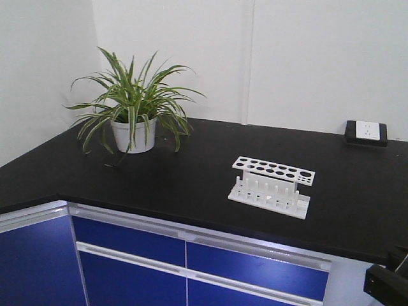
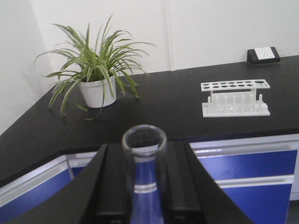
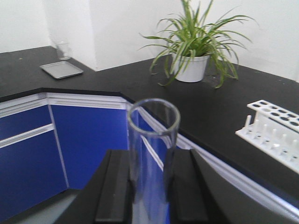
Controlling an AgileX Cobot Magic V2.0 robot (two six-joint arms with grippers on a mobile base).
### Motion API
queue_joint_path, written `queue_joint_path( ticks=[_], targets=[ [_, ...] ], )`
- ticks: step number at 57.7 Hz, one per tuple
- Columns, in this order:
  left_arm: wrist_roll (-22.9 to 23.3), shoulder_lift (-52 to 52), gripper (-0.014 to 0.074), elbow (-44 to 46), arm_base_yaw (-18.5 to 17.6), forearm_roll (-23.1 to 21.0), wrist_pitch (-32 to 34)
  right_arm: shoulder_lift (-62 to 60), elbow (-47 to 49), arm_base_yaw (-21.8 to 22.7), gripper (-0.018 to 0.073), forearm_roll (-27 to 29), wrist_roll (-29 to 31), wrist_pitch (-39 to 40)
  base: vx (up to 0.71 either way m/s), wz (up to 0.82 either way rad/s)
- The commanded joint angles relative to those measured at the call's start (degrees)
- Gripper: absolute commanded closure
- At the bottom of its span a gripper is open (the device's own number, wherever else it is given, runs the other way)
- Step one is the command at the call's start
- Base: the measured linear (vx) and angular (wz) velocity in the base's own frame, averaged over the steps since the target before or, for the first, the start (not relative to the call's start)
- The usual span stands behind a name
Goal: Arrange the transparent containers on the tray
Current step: 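Drive the base to the counter with the yellow tray, holding both tubes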
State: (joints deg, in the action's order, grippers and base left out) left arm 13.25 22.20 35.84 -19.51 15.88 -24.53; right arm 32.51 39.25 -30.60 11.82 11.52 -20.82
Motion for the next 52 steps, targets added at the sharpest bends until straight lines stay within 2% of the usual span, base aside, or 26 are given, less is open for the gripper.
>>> queue_joint_path(
  ticks=[1, 22, 52],
  targets=[
    [0.27, 0.34, 0.0521, 1.52, -0.34, 0.53, 4.19, 0.11, 1.82, 0.31, 0.0495, 0.20, 0.45, 4.74, -0.37, 0.23],
    [0.27, 0.34, 0.0521, 1.52, -0.34, 0.53, 4.19, 0.11, 1.82, 0.31, 0.0495, 0.20, 0.45, 4.74, -0.35, 0.33],
    [0.27, 0.34, 0.0521, 1.52, -0.34, 0.53, 4.19, 0.11, 1.82, 0.31, 0.0495, 0.20, 0.45, 4.74, -0.25, 0.50]
  ],
)
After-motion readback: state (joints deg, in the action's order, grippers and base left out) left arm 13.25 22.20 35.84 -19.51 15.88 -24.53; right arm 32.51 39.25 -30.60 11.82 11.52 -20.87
